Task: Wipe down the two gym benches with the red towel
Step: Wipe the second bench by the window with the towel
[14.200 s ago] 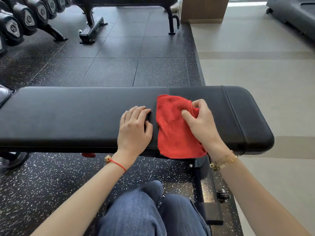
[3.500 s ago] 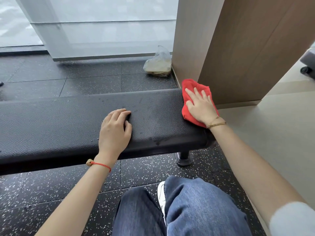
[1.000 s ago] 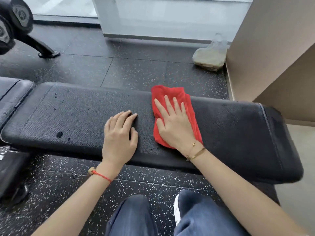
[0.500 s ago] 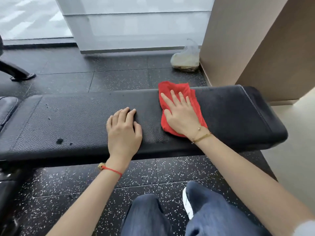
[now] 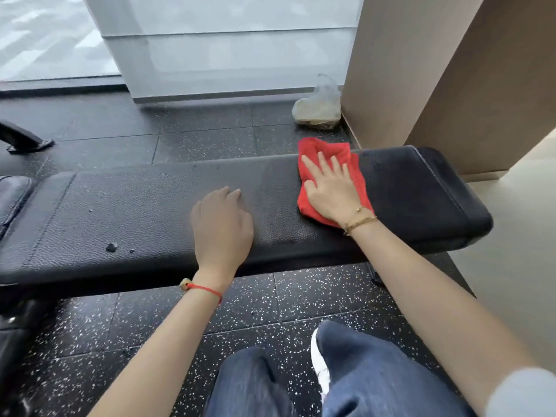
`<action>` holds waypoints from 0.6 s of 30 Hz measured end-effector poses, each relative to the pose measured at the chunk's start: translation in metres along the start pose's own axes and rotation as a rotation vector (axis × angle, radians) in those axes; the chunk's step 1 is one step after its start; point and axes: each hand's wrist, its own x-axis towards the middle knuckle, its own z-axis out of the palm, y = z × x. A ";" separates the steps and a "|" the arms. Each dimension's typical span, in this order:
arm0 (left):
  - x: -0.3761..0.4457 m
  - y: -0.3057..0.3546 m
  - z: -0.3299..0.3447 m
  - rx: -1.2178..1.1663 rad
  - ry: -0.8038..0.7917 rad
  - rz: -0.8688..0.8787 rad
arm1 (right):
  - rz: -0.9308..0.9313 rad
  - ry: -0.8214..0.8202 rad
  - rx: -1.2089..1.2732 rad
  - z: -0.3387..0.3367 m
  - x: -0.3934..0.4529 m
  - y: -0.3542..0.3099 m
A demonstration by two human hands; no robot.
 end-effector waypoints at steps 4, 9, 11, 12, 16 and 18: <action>0.001 0.000 0.001 -0.006 0.016 -0.004 | -0.268 0.002 0.021 0.014 -0.036 -0.033; 0.001 -0.002 0.002 -0.016 0.020 0.003 | -0.324 0.010 0.056 0.004 -0.065 0.019; 0.000 -0.002 0.002 -0.017 0.015 0.004 | -0.134 0.024 0.039 -0.005 -0.042 0.052; 0.000 -0.001 0.001 -0.015 0.016 0.003 | -0.024 0.020 0.026 -0.010 -0.026 0.064; 0.001 -0.001 0.001 -0.003 0.011 0.001 | 0.143 0.010 -0.006 -0.012 0.023 0.050; 0.000 -0.002 0.002 0.003 0.009 0.002 | 0.048 0.005 0.013 -0.003 0.022 0.021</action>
